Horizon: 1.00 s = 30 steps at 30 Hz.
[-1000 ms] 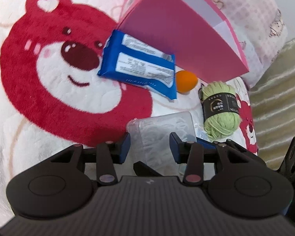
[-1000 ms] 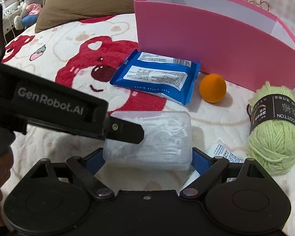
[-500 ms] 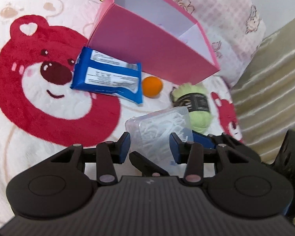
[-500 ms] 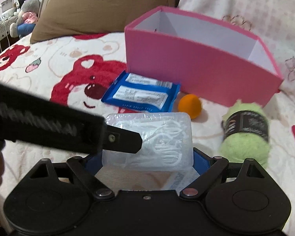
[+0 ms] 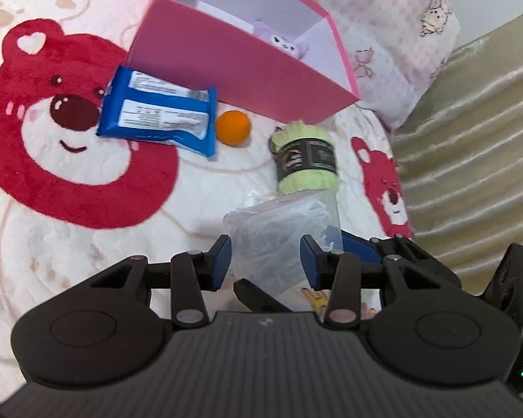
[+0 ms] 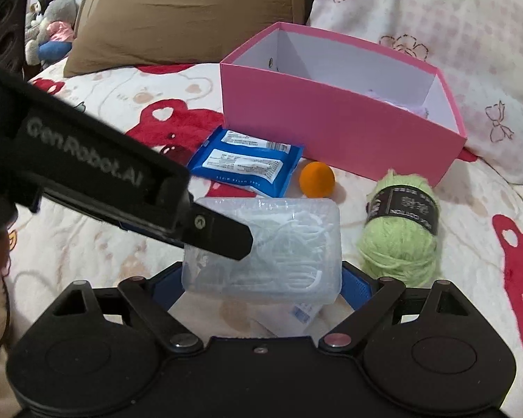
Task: Organize objects
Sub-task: 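Lift the floss-pick box with both grippers and carry it over the pink box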
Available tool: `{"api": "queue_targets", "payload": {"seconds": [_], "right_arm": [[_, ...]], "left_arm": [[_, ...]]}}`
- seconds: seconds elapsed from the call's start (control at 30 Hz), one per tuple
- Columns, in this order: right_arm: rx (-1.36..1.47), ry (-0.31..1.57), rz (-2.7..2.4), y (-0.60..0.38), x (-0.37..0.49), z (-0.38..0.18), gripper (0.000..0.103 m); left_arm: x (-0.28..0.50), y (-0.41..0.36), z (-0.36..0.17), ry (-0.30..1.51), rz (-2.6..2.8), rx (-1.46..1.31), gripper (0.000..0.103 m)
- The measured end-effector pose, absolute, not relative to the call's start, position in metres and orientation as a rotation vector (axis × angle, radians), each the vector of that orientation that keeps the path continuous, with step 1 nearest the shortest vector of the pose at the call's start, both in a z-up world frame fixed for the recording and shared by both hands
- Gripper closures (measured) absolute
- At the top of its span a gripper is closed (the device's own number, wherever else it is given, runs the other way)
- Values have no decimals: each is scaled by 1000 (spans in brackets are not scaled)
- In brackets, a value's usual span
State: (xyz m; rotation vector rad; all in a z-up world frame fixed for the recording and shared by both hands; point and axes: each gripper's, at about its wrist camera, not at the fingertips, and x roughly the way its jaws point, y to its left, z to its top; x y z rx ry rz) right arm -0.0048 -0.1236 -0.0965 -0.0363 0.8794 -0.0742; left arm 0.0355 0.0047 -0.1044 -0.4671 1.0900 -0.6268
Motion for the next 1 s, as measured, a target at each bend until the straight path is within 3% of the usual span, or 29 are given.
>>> {"api": "queue_targets", "payload": {"seconds": [0.5,1.0], "right_arm": [[74,803,-55,-145,-21,-37,9],[50,737,-44,-139,13,-5,9]], "left_arm": [[19,-13,-26,935,-675,-283,63],[57,10,-1,983,-659,-346,62]]}}
